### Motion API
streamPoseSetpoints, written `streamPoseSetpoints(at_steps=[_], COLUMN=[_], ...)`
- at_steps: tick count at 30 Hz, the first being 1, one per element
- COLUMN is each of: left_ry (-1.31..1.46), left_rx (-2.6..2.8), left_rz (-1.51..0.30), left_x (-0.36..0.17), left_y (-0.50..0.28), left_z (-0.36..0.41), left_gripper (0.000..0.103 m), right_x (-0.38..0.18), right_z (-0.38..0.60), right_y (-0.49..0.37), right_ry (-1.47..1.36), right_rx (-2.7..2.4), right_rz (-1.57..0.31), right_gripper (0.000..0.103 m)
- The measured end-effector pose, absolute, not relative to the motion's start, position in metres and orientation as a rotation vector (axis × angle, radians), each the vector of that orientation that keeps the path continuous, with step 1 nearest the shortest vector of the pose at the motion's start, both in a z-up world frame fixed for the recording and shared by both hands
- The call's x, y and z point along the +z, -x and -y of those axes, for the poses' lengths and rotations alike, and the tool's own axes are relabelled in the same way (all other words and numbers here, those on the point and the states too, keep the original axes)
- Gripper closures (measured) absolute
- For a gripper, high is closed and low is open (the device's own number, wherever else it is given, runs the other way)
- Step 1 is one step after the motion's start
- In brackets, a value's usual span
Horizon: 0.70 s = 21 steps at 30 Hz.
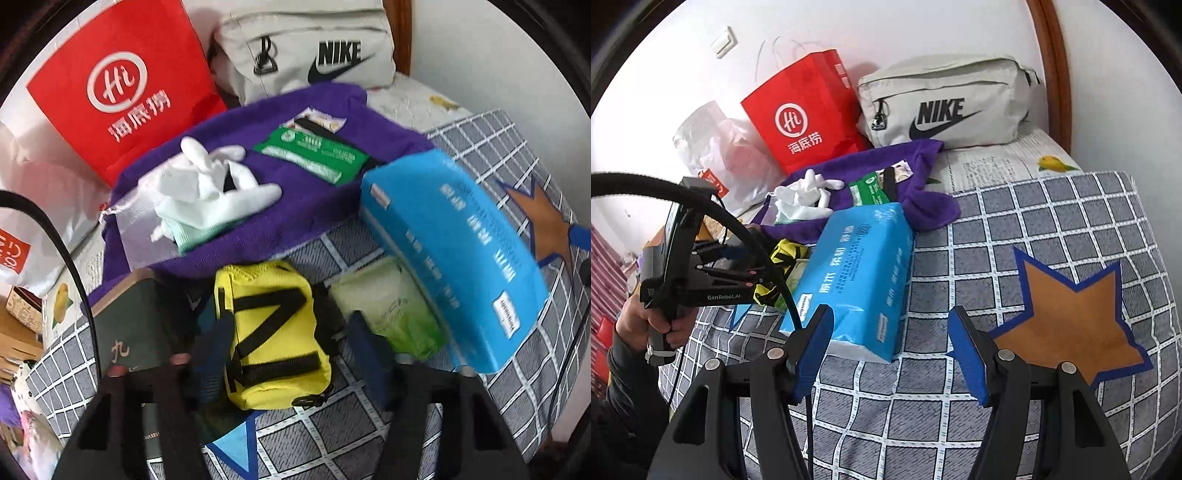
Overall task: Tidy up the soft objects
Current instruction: 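Pull both tools back and lower the left tool onto the yellow pouch, then grasp the yellow pouch strap with the left tool and lift it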
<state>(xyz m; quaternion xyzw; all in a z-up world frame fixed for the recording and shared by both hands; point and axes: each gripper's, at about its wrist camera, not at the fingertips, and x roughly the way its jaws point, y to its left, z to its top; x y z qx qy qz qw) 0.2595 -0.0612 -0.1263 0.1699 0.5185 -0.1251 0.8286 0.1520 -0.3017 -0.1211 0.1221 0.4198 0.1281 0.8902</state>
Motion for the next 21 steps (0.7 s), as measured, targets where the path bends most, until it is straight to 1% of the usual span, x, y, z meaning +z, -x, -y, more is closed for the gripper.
streamPoseSetpoints(at_steps=[1,2,3,4,6,7,11,15,21], left_ry=[-0.356,-0.349,-0.341,-0.335,-0.334,-0.330,-0.300,-0.214,-0.159], left_rx=[-0.263,-0.264,-0.271,-0.284,-0.301,-0.304,-0.312,-0.348,-0.358], left_rz=[-1.114,-1.128,-1.144,-1.155,-1.162,-1.164,-1.153,-1.092,-0.988], left_x=[-0.128,-0.131,-0.134,-0.137,-0.140,-0.140,-0.134,-0.107,-0.067], left_y=[-0.261,-0.263,-0.264,-0.265,-0.265,-0.266,-0.265,-0.251,-0.228], left_z=[0.060,0.059,0.059,0.059,0.062,0.062,0.061,0.051,0.037], left_gripper=[0.065,0.067,0.072,0.081,0.092,0.095,0.096,0.096,0.096], right_x=[-0.122,-0.123,-0.124,-0.125,-0.127,-0.128,-0.130,-0.128,-0.119], right_z=[0.303,0.303,0.304,0.304,0.302,0.301,0.294,0.284,0.264], right_y=[-0.153,-0.153,-0.154,-0.155,-0.157,-0.158,-0.157,-0.157,-0.159], right_ry=[-0.258,-0.262,-0.264,-0.265,-0.264,-0.259,-0.241,-0.221,-0.179], right_rx=[0.266,0.268,0.270,0.270,0.272,0.273,0.282,0.294,0.324], right_rz=[-0.873,-0.874,-0.876,-0.877,-0.882,-0.887,-0.896,-0.900,-0.897], right_gripper=[0.039,0.039,0.039,0.039,0.039,0.039,0.039,0.039,0.039])
